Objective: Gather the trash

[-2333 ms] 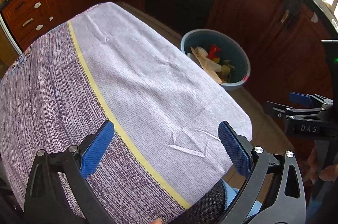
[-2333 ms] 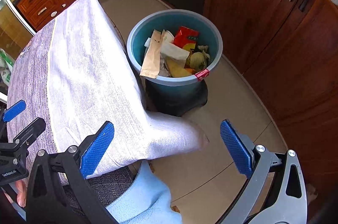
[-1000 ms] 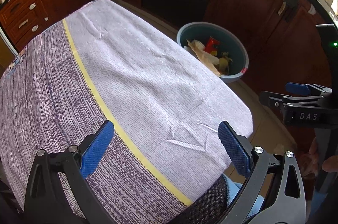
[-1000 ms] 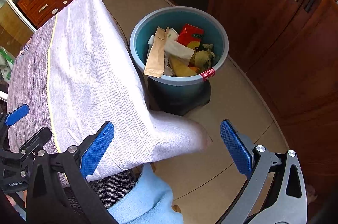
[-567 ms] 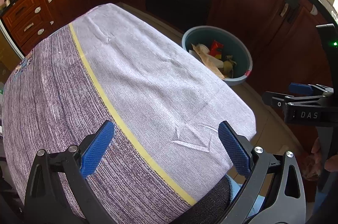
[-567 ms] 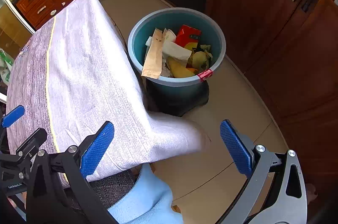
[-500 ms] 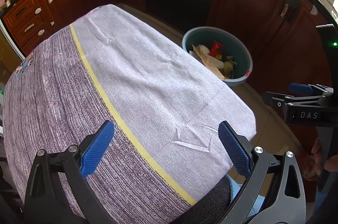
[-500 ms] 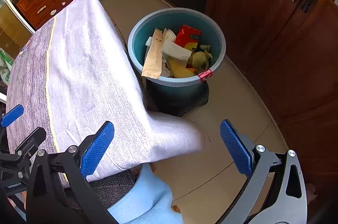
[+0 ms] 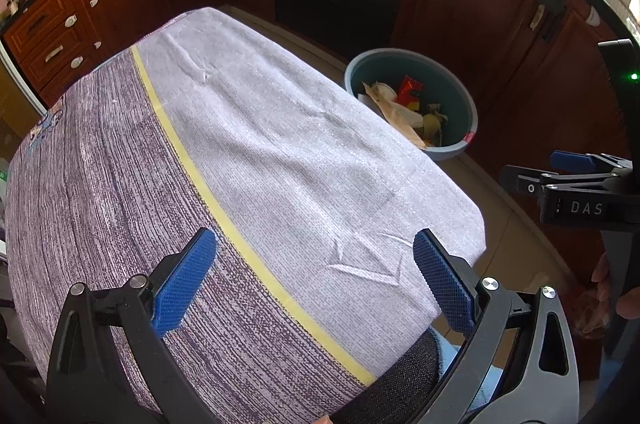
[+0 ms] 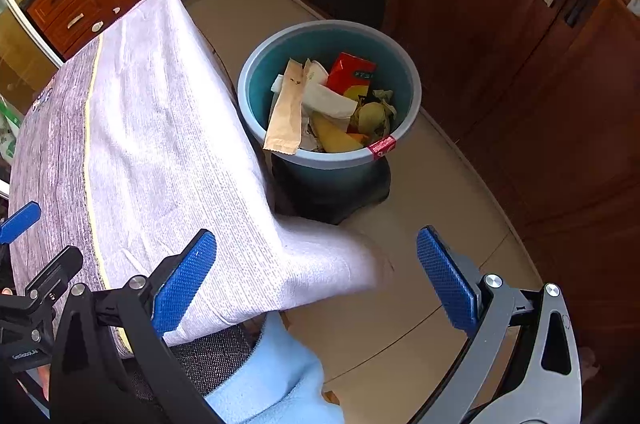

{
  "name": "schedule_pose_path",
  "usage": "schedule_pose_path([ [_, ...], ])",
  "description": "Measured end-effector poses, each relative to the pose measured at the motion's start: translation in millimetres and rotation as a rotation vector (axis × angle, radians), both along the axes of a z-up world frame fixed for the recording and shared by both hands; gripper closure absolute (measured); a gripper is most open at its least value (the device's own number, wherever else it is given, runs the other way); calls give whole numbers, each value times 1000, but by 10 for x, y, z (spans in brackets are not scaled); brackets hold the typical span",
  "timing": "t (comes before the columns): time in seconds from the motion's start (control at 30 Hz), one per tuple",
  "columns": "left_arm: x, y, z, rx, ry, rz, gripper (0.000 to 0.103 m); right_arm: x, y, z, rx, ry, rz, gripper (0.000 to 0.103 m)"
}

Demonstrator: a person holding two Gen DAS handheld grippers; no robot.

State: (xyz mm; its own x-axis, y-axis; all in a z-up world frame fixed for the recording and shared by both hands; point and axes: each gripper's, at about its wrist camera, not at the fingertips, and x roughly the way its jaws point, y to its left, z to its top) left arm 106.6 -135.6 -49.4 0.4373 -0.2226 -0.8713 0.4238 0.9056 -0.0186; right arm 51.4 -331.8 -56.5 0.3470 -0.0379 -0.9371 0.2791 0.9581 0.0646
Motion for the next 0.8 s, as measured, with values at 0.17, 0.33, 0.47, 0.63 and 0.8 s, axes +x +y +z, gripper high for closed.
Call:
schedule_pose_path([
  [0.17, -9, 12, 13, -1, -6, 1, 4, -1, 3, 9, -3, 2, -2, 7],
  [0.33, -16, 28, 36, -2, -12, 4, 4, 4, 24, 22, -5, 3, 2, 7],
  [0.47, -19, 32, 46, -2, -13, 6, 4, 8, 31, 30, -4, 3, 3, 7],
  [0.63, -29, 38, 62, 3, -17, 7, 4, 5, 41, 34, -4, 3, 3, 7],
  [0.8, -27, 31, 60, 8, -19, 10, 4, 5, 42, 35, -5, 2, 3, 7],
])
